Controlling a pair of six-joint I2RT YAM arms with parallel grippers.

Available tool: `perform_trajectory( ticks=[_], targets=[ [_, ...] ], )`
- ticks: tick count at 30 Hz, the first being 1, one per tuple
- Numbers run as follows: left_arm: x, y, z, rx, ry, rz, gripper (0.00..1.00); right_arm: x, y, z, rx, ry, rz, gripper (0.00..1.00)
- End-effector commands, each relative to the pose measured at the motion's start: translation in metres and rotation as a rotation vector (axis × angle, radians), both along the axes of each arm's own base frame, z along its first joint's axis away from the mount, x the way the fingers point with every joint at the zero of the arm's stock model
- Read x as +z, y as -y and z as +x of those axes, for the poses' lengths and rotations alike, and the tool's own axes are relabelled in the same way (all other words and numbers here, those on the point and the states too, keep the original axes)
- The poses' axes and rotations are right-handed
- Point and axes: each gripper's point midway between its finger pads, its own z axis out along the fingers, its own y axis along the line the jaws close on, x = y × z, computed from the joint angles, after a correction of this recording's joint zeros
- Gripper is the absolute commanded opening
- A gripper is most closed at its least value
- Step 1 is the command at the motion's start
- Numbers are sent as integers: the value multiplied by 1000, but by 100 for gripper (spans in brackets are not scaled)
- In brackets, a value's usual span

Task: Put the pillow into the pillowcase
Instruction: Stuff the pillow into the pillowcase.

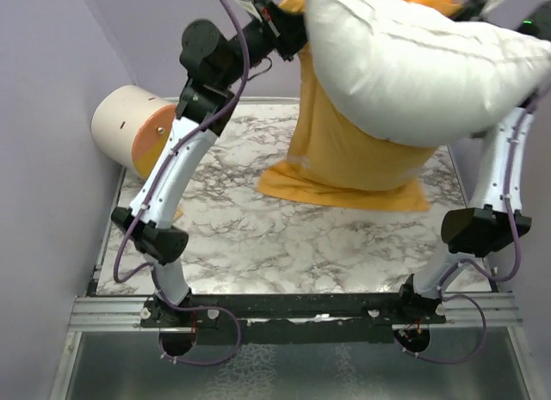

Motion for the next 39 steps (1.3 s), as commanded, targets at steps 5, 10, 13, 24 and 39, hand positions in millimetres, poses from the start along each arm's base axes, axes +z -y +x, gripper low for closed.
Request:
perform_trajectory(
  ticks=[5, 10, 13, 24, 39],
  targets=[
    [55, -73, 80, 83, 57, -215, 0, 62, -133, -107, 203, 275, -28, 0],
    [50, 34, -43, -229, 105, 1, 0, 48, 1, 2, -137, 146, 45, 0],
    [65, 34, -59, -179, 136, -14, 0, 25, -37, -12, 5, 106, -7, 0],
    [36, -58, 56, 84, 14, -89, 0, 64, -107, -85, 65, 297, -43, 0],
    [63, -92, 76, 279, 36, -157, 0, 52, -204, -160, 410, 309, -35, 0]
  ],
)
